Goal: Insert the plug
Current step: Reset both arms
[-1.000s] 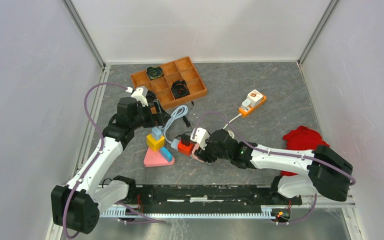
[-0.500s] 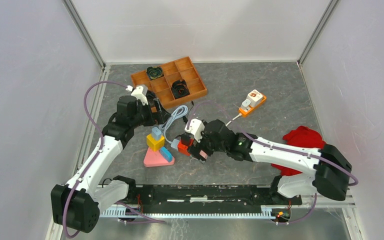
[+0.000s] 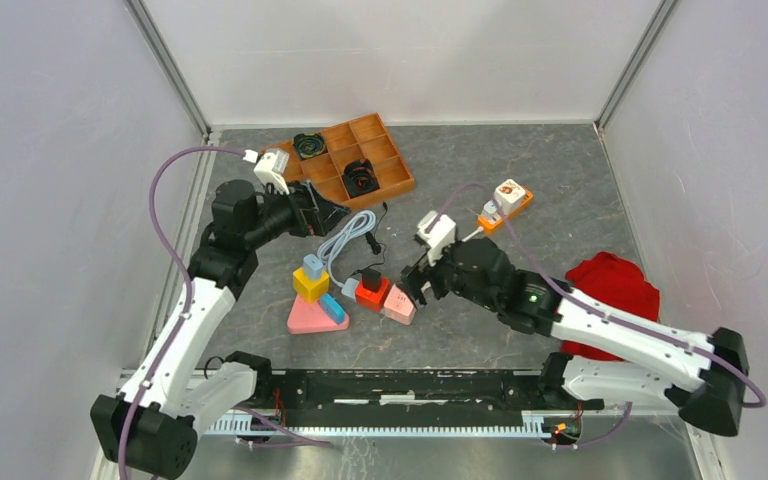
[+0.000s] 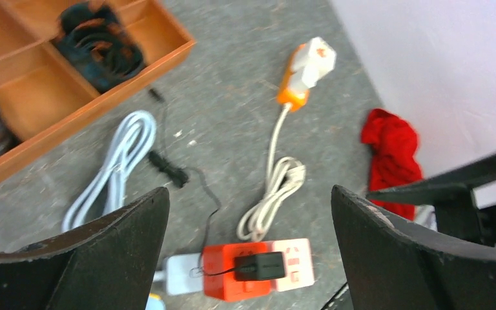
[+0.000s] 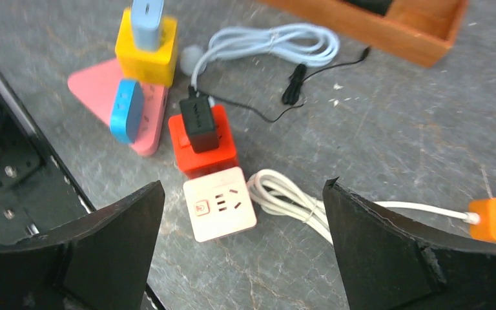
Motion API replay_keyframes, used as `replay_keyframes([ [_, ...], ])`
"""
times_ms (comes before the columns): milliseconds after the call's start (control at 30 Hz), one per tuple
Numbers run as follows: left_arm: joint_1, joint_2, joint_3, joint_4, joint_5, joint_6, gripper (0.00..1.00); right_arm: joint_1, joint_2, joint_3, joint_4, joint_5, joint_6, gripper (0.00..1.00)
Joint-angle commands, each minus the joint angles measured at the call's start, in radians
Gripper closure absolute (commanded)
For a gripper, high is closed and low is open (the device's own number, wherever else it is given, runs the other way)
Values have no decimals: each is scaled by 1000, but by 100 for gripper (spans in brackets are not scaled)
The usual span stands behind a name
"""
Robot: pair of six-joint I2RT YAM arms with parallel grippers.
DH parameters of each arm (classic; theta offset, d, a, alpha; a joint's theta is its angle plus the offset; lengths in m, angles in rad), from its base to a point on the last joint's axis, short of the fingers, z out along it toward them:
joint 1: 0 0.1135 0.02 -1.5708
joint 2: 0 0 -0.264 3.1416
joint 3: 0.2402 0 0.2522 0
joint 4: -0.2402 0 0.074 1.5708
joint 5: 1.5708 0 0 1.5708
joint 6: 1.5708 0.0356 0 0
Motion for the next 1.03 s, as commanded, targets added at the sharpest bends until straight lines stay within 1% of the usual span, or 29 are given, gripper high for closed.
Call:
replay_keyframes([
  [0, -2, -85, 49, 175, 192, -97, 0, -3, -140, -11, 55, 152, 138, 2],
  [67, -7, -115, 63, 205, 223, -100, 0, -4, -184, -26, 45, 225, 194, 2],
  [200, -11, -163, 67, 207, 203, -105, 0, -3, -272, -55, 21, 345, 215, 2],
  [333, -11, -185, 27, 192, 167, -124, 0, -4, -367, -63, -10, 419, 186, 2],
  [467, -11, -199, -8, 175, 161, -114, 0, -4, -446, -98, 11, 431, 180, 2],
  [600, -11, -214, -37, 180, 150, -111, 0, -3, -490, -145, 42, 454, 210, 2],
  [800, -11, -219, -48, 175, 141, -96, 0, -3, -499, -162, 54, 489, 226, 2],
  [1000, -11, -223, -43, 139, 106, -65, 0, -3, -494, -165, 67, 484, 233, 2],
])
